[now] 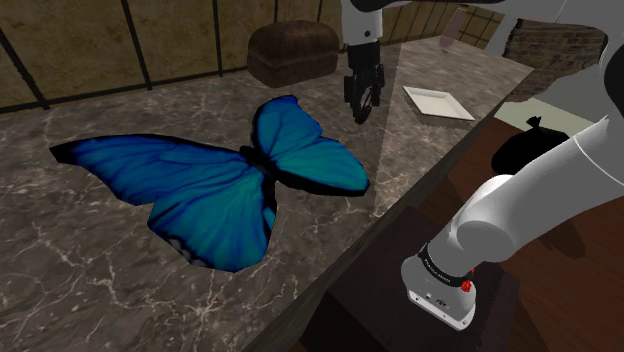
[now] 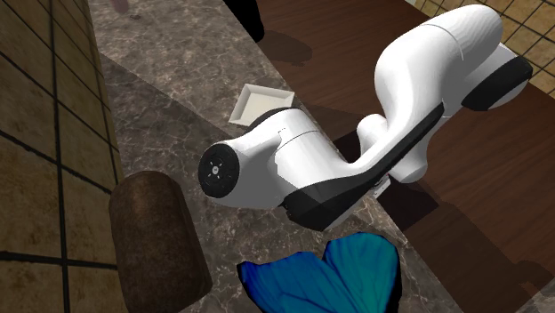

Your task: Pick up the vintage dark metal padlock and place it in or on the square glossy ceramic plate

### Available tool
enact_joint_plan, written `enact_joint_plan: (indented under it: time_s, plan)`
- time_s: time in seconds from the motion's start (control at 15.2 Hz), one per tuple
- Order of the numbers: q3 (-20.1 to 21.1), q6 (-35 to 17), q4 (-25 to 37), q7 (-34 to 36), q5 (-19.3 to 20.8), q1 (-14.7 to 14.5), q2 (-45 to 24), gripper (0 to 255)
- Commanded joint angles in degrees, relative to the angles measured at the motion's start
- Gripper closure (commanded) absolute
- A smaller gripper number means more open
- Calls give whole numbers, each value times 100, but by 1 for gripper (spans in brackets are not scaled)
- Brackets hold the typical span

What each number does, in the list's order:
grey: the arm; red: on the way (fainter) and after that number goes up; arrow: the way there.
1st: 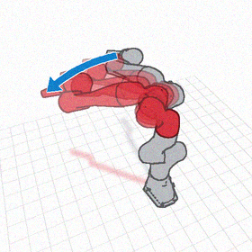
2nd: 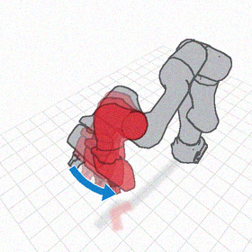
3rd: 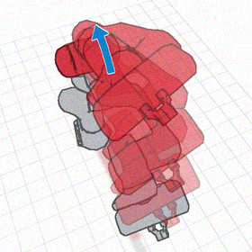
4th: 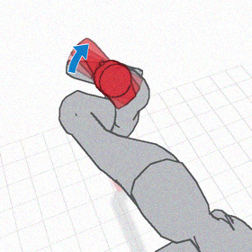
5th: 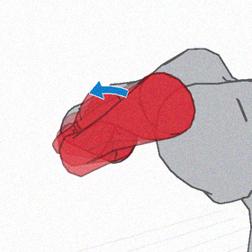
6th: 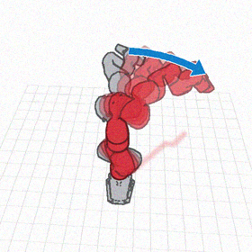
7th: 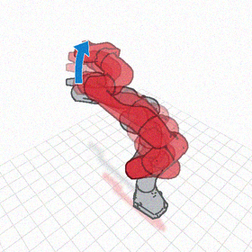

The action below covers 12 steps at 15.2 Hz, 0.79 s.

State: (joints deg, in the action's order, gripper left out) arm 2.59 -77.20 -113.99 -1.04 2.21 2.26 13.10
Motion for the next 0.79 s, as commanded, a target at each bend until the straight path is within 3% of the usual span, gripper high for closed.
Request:
enact_joint_plan:
  time_s: [0.0,0.2,0.26,0.73]
  plan:
    - [0,-7,-14,0,0,0,7,0]
    - [0,-6,-12,0,0,0,6,0]
    - [0,-6,-12,0,0,0,6,255]
    - [0,-6,-12,0,0,0,6,255]
